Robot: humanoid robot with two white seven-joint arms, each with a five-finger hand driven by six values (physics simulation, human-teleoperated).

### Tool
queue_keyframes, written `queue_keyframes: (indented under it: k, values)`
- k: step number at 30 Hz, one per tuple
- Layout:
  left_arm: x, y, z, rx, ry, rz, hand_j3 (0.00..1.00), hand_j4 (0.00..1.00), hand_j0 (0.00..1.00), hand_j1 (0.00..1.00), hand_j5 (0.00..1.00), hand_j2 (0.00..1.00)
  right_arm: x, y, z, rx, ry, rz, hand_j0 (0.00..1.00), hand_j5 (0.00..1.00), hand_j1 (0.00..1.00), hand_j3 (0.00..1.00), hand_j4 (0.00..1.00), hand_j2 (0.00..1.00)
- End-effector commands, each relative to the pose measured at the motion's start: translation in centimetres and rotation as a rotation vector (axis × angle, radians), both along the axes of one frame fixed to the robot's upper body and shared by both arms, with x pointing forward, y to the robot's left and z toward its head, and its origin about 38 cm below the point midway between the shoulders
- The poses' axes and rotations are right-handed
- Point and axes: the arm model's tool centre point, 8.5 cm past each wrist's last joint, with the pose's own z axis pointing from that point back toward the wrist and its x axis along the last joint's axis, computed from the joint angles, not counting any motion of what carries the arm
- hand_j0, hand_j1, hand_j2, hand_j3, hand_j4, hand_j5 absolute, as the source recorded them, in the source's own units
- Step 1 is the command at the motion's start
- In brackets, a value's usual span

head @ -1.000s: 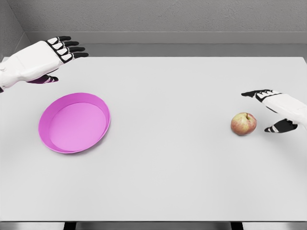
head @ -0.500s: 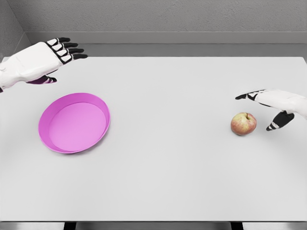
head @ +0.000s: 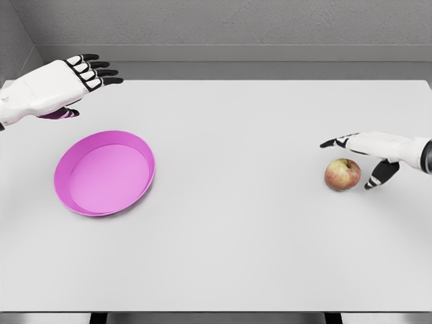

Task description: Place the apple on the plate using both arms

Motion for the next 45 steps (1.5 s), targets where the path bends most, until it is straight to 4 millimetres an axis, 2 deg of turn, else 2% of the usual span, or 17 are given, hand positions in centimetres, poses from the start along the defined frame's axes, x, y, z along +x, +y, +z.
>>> queue_keyframes:
  k: [1, 3, 7, 13, 14, 15, 23, 26, 35, 37, 41, 45]
  values:
    - [0.0, 0.1, 0.1, -0.006, 0.000, 0.001, 1.00, 1.00, 1.00, 1.00, 1.00, 1.00, 0.0, 0.1, -0.2, 0.003, 0.008, -0.001, 1.00, 1.00, 1.00, 1.00, 1.00, 1.00]
    - [0.0, 0.1, 0.1, -0.006, 0.000, 0.001, 1.00, 1.00, 1.00, 1.00, 1.00, 1.00, 0.0, 0.5, -0.4, 0.007, 0.012, 0.006, 1.00, 1.00, 1.00, 1.00, 1.00, 1.00]
    - [0.0, 0.0, 0.1, 0.005, -0.004, -0.001, 1.00, 1.00, 1.00, 1.00, 1.00, 1.00, -0.4, 1.0, -2.5, 0.001, 0.065, 0.017, 1.00, 1.00, 1.00, 1.00, 1.00, 1.00]
    - [0.0, -0.1, 0.0, 0.005, -0.004, -0.002, 1.00, 1.00, 1.00, 1.00, 1.00, 1.00, -0.4, 1.2, -2.8, 0.001, 0.071, 0.021, 1.00, 1.00, 1.00, 1.00, 1.00, 1.00]
    - [0.0, -0.1, 0.0, 0.005, -0.003, -0.002, 1.00, 1.00, 1.00, 1.00, 1.00, 1.00, -0.5, 1.2, -2.9, 0.000, 0.075, 0.022, 0.89, 0.89, 0.89, 0.89, 0.89, 0.89]
    - [0.0, -0.1, 0.0, 0.005, -0.004, -0.002, 1.00, 1.00, 1.00, 1.00, 1.00, 1.00, -0.5, 1.2, -2.9, 0.000, 0.074, 0.024, 0.73, 0.73, 0.73, 0.73, 0.73, 0.73]
    - [0.0, -0.1, 0.0, 0.005, -0.003, -0.002, 1.00, 1.00, 1.00, 1.00, 1.00, 1.00, -0.7, 1.3, -3.3, -0.004, 0.085, 0.029, 0.58, 0.58, 0.58, 0.58, 0.58, 0.58]
    - [0.0, -0.1, 0.0, 0.005, -0.003, -0.002, 1.00, 1.00, 1.00, 1.00, 1.00, 1.00, -0.7, 1.3, -3.3, -0.004, 0.085, 0.029, 0.57, 0.57, 0.57, 0.57, 0.57, 0.57]
    - [0.0, 0.0, 0.0, 0.005, -0.003, 0.000, 1.00, 1.00, 1.00, 1.00, 1.00, 1.00, 0.3, 1.7, -1.1, 0.001, 0.030, 0.037, 0.56, 0.56, 0.56, 0.56, 0.56, 0.56]
    - [0.0, 0.0, 0.1, 0.005, -0.004, -0.001, 1.00, 1.00, 1.00, 1.00, 1.00, 1.00, 0.8, 2.0, 0.0, 0.003, 0.002, 0.046, 0.56, 0.56, 0.56, 0.56, 0.56, 0.56]
    - [0.0, 0.0, 0.1, 0.005, -0.004, -0.001, 1.00, 1.00, 1.00, 1.00, 1.00, 1.00, 1.7, 4.0, 1.4, 0.038, -0.040, 0.078, 0.54, 0.54, 0.54, 0.54, 0.54, 0.54]
    - [0.0, 0.0, 0.1, 0.004, -0.005, 0.000, 1.00, 1.00, 1.00, 1.00, 1.00, 1.00, 1.9, 5.1, 1.5, 0.056, -0.048, 0.099, 0.54, 0.54, 0.54, 0.54, 0.54, 0.54]
